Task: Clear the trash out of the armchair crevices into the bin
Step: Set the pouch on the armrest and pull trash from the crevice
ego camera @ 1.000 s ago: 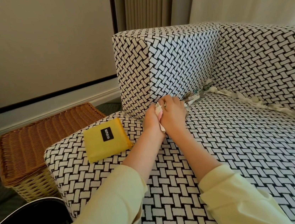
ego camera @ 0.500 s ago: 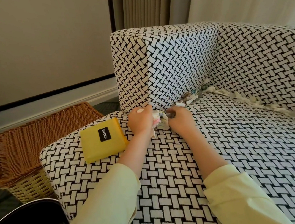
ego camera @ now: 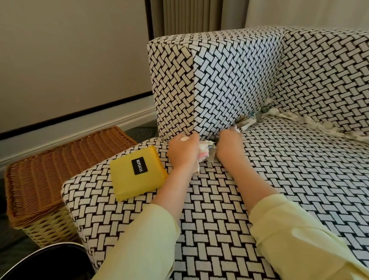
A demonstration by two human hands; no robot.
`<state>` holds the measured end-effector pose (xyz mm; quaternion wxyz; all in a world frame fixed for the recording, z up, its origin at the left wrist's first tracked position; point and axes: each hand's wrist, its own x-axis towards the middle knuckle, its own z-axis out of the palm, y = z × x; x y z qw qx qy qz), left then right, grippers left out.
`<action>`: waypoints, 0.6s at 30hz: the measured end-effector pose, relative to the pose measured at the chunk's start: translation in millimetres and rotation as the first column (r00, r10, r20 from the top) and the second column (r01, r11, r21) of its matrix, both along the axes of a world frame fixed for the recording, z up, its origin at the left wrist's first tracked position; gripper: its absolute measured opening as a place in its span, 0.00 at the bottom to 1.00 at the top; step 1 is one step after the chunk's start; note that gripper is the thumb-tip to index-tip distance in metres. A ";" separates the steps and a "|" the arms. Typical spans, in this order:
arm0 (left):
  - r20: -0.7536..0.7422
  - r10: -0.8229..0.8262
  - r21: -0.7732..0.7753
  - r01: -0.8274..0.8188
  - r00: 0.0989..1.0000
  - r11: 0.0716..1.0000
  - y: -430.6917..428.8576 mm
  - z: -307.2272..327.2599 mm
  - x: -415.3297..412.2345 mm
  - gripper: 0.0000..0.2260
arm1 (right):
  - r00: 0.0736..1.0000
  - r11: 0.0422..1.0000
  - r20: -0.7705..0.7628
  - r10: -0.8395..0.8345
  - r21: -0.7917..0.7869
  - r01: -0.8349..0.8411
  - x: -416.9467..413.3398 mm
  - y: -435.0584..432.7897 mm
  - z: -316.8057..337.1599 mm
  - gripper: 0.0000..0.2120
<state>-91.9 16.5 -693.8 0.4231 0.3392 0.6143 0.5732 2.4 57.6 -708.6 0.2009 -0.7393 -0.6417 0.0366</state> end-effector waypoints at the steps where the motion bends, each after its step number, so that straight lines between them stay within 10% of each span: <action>1: -0.003 0.002 -0.002 -0.002 1.000 1.000 -0.2 0.5 0.0 0.11 | 0.998 1.000 -0.070 0.004 0.006 -0.004 3.9 0.1 0.3 0.13; 9: -0.008 0.023 -0.007 -0.023 1.000 1.000 0.5 1.0 4.9 0.14 | 0.743 0.979 -0.667 0.059 0.183 0.086 26.1 -18.1 3.8 0.09; 18: 0.237 -0.009 -0.043 0.020 0.971 0.999 2.0 0.6 -1.6 0.07 | 0.596 0.957 -0.767 0.236 0.290 -0.005 2.6 -38.3 21.1 0.15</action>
